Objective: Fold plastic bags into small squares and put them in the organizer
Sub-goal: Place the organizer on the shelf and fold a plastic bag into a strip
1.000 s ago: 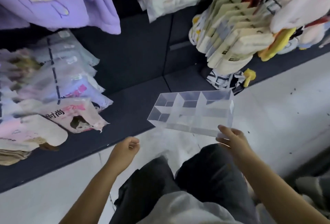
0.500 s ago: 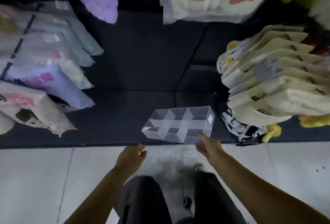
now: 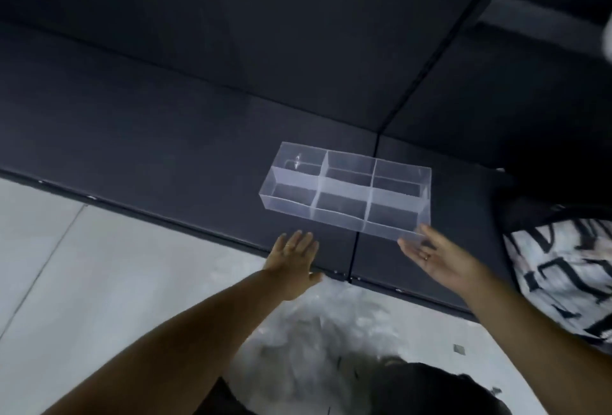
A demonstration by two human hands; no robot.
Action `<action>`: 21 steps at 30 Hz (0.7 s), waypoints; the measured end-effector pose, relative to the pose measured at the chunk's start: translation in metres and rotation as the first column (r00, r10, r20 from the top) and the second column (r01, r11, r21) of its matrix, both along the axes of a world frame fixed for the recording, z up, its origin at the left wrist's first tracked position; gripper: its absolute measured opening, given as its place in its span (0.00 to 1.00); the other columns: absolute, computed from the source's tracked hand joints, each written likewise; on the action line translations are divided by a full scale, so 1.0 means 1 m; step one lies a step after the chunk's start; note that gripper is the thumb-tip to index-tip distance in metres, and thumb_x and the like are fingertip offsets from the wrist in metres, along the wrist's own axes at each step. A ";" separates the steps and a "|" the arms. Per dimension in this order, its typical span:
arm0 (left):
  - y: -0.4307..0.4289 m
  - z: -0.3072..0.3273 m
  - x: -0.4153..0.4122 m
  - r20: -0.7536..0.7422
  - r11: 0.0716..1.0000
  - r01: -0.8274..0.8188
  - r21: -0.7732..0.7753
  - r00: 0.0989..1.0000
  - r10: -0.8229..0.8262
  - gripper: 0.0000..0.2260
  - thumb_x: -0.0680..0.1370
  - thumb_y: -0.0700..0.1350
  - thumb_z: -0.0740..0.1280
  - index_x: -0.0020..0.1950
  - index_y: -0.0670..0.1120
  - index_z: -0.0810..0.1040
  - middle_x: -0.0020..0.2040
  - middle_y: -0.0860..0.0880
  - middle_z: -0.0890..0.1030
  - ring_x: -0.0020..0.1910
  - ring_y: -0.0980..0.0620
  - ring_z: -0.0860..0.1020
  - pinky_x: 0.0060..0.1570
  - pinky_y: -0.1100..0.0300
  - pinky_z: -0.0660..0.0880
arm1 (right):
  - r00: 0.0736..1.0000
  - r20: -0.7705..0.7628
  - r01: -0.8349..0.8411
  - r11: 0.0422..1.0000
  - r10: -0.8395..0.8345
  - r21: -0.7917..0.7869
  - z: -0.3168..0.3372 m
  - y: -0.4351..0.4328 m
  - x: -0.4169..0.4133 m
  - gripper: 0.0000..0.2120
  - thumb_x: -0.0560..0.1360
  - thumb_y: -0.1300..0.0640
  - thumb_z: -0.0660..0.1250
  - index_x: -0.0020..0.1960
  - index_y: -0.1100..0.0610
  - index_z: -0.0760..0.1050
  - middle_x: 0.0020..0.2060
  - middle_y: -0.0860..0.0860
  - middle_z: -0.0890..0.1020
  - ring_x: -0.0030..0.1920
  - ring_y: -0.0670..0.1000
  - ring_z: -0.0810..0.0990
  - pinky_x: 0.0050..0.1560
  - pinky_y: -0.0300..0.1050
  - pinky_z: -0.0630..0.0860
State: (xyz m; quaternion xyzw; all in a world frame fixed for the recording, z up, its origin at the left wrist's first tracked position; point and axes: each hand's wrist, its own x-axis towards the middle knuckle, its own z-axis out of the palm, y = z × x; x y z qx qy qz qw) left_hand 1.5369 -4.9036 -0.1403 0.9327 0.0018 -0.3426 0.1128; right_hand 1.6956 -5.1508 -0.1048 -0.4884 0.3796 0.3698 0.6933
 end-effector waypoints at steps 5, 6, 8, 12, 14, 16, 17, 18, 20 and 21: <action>-0.001 -0.063 0.006 0.044 0.996 0.083 0.009 0.996 -0.083 0.32 0.80 0.63 0.49 0.79 0.47 0.47 0.79 0.47 0.43 0.78 0.47 0.42 0.74 0.45 0.41 | 0.979 0.097 -0.174 0.984 0.178 -0.050 -0.060 -0.014 0.012 0.11 0.78 0.59 0.65 0.57 0.64 0.72 0.59 0.68 0.75 0.51 0.60 0.83 0.44 0.50 0.83; 0.000 -0.071 0.006 0.023 0.996 0.090 -0.001 0.996 -0.090 0.32 0.80 0.64 0.48 0.79 0.48 0.48 0.79 0.48 0.42 0.78 0.47 0.42 0.74 0.44 0.42 | 0.961 0.122 -0.233 0.966 0.246 -0.115 -0.065 -0.014 0.013 0.11 0.78 0.60 0.64 0.58 0.64 0.72 0.59 0.68 0.75 0.50 0.61 0.82 0.44 0.50 0.83; 0.002 -0.079 0.007 -0.030 0.995 0.093 -0.026 0.995 -0.094 0.33 0.79 0.66 0.47 0.79 0.49 0.46 0.79 0.50 0.39 0.77 0.48 0.39 0.73 0.43 0.44 | 0.860 0.177 -0.398 0.845 0.479 -0.356 -0.068 -0.012 0.010 0.15 0.79 0.59 0.64 0.62 0.67 0.70 0.59 0.68 0.75 0.50 0.62 0.80 0.48 0.52 0.82; 0.002 -0.078 0.008 -0.088 0.996 0.078 -0.031 0.993 -0.081 0.35 0.78 0.67 0.48 0.79 0.51 0.41 0.78 0.52 0.34 0.76 0.50 0.35 0.74 0.45 0.46 | 0.115 0.111 -0.115 0.124 0.987 -0.986 -0.052 0.006 -0.016 0.26 0.77 0.52 0.66 0.71 0.59 0.65 0.70 0.59 0.67 0.67 0.62 0.69 0.67 0.56 0.67; -0.003 -0.075 0.004 -0.085 0.995 0.095 -0.005 0.992 -0.095 0.36 0.78 0.67 0.51 0.78 0.51 0.40 0.77 0.51 0.33 0.76 0.50 0.34 0.74 0.44 0.46 | -0.310 0.029 -0.001 0.031 0.950 -1.000 -0.048 0.031 -0.045 0.33 0.77 0.47 0.65 0.77 0.51 0.55 0.76 0.54 0.56 0.75 0.58 0.56 0.73 0.55 0.56; -0.008 -0.073 -0.001 -0.071 0.993 0.110 0.039 0.992 -0.107 0.38 0.78 0.67 0.52 0.78 0.51 0.38 0.77 0.51 0.32 0.76 0.49 0.34 0.74 0.43 0.45 | -0.520 -0.096 -0.017 -0.122 0.849 -0.992 -0.063 0.054 -0.070 0.38 0.77 0.39 0.59 0.78 0.45 0.41 0.78 0.48 0.41 0.77 0.56 0.42 0.75 0.57 0.42; -0.009 -0.073 -0.001 -0.065 0.993 0.108 0.050 0.992 -0.105 0.38 0.77 0.68 0.52 0.78 0.51 0.38 0.77 0.51 0.32 0.76 0.49 0.34 0.74 0.43 0.44 | -0.537 -0.170 0.023 -0.187 0.827 -0.982 -0.076 0.064 -0.076 0.39 0.77 0.36 0.56 0.77 0.44 0.36 0.77 0.47 0.36 0.77 0.56 0.38 0.75 0.58 0.38; -0.009 -0.074 -0.002 -0.060 0.994 0.100 0.047 0.994 -0.097 0.39 0.77 0.69 0.51 0.78 0.51 0.38 0.77 0.51 0.33 0.76 0.49 0.34 0.74 0.43 0.44 | -0.515 -0.220 0.058 -0.222 0.828 -0.973 -0.087 0.073 -0.078 0.39 0.77 0.34 0.53 0.77 0.45 0.34 0.77 0.47 0.35 0.77 0.56 0.36 0.74 0.59 0.36; -0.010 -0.077 -0.004 -0.035 0.996 0.078 0.042 0.996 -0.077 0.39 0.77 0.69 0.51 0.78 0.51 0.38 0.77 0.51 0.32 0.76 0.49 0.34 0.74 0.42 0.42 | -0.406 -0.241 0.068 -0.234 0.881 -0.970 -0.106 0.084 -0.071 0.38 0.77 0.32 0.47 0.77 0.47 0.32 0.77 0.48 0.35 0.77 0.56 0.35 0.74 0.60 0.35; -0.013 -0.081 -0.006 -0.016 0.996 0.068 0.051 0.998 -0.067 0.39 0.76 0.70 0.50 0.78 0.51 0.37 0.77 0.51 0.32 0.76 0.49 0.33 0.73 0.41 0.40 | -0.359 -0.249 0.090 -0.232 0.899 -0.969 -0.115 0.087 -0.066 0.38 0.77 0.31 0.45 0.77 0.48 0.32 0.77 0.48 0.35 0.77 0.56 0.35 0.73 0.60 0.34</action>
